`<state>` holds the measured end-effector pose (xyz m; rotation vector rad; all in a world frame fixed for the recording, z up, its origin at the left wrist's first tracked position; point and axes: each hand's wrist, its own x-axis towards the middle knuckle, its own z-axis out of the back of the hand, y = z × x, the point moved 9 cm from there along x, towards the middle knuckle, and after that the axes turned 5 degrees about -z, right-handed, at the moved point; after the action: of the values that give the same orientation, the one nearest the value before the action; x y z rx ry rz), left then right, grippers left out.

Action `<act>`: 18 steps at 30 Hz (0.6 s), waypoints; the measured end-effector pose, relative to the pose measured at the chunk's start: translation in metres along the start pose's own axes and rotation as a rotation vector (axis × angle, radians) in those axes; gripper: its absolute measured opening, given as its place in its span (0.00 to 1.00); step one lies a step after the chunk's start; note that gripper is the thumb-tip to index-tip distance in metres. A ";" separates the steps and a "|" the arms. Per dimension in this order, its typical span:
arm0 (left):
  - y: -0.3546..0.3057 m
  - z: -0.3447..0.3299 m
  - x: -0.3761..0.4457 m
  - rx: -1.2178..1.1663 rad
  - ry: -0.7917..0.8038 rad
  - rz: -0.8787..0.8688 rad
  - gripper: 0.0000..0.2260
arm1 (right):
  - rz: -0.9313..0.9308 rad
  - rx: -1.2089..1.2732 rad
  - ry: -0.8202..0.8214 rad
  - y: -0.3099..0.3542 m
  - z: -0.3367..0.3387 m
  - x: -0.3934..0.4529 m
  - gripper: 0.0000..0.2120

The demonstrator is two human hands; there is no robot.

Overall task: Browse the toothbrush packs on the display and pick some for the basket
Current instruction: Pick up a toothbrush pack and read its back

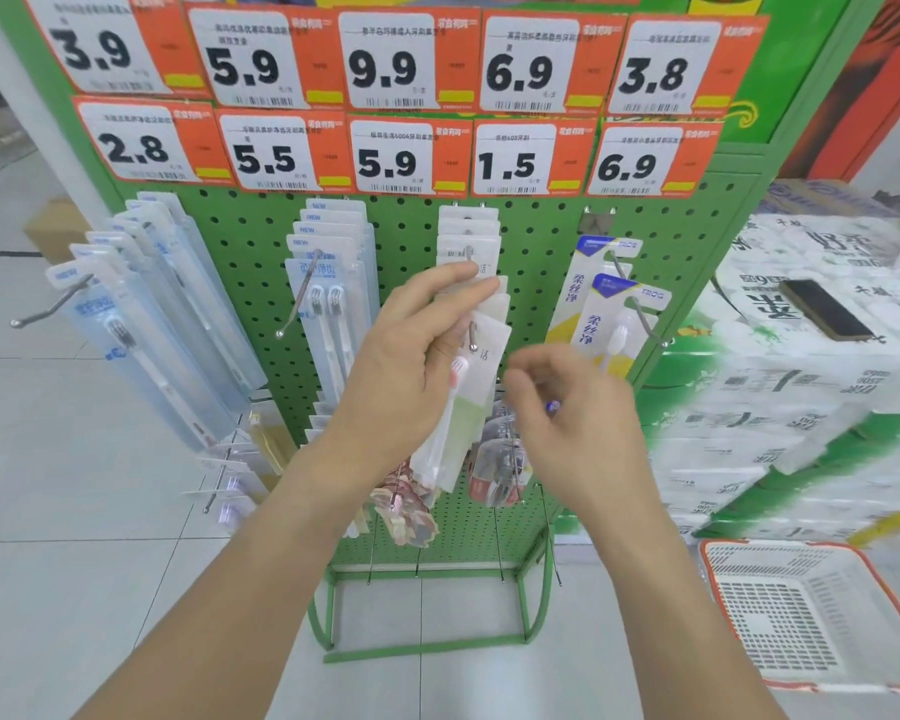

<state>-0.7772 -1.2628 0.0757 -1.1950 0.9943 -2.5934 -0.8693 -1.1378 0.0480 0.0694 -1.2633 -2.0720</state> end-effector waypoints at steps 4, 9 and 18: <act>0.000 0.002 0.002 0.012 -0.001 0.007 0.15 | 0.104 0.178 -0.195 0.033 0.020 0.016 0.06; -0.002 0.005 0.004 0.055 -0.009 -0.016 0.14 | 0.135 0.036 -0.161 0.057 0.020 0.061 0.13; -0.005 0.006 0.008 0.115 -0.004 -0.023 0.15 | -0.002 -0.248 0.103 0.053 -0.007 0.118 0.09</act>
<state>-0.7775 -1.2650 0.0867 -1.1889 0.8228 -2.6246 -0.9273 -1.2267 0.1219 0.0639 -0.9389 -2.1813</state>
